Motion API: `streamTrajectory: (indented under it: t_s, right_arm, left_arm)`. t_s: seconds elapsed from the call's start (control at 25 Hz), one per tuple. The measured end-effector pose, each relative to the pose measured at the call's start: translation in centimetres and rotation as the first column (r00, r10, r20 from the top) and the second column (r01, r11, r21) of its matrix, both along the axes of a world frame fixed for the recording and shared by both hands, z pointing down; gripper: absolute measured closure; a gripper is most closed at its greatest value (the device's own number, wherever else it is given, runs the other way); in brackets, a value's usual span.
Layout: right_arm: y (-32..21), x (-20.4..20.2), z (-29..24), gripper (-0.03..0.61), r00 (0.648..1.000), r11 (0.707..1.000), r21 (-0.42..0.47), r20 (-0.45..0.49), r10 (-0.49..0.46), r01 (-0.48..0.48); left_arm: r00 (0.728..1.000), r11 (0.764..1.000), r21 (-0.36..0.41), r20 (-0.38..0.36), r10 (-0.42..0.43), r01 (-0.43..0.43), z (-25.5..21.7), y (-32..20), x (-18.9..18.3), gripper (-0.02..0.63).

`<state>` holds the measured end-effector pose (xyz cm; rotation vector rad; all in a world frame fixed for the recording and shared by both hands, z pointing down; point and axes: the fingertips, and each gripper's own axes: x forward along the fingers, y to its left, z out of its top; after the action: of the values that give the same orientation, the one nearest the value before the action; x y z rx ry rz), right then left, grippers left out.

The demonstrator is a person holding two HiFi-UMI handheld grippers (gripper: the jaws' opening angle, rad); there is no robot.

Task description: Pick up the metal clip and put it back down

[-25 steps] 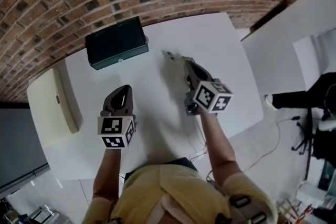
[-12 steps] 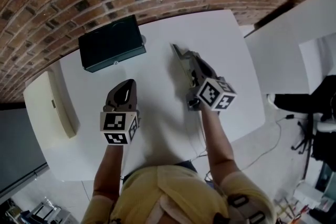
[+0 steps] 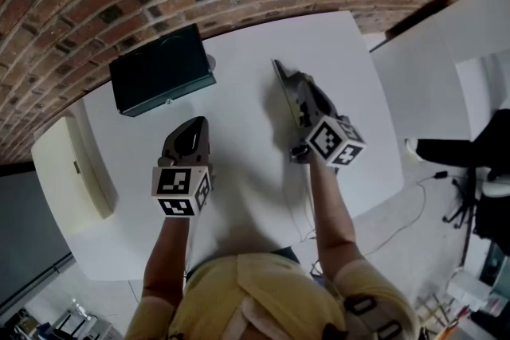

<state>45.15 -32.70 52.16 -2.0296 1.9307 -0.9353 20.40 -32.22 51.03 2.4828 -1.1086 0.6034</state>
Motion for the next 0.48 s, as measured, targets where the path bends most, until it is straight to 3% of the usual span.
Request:
streamTrajectory:
  t_s: [0.48]
  right_arm:
    - [-0.3,1.6,1.4,0.558,0.999,1.000,-0.009,-0.027,0.027,-0.027]
  left_arm:
    - [1.000,1.000,-0.015,-0.004,-0.002,0.002,1.0,-1.2,1.3,0.611]
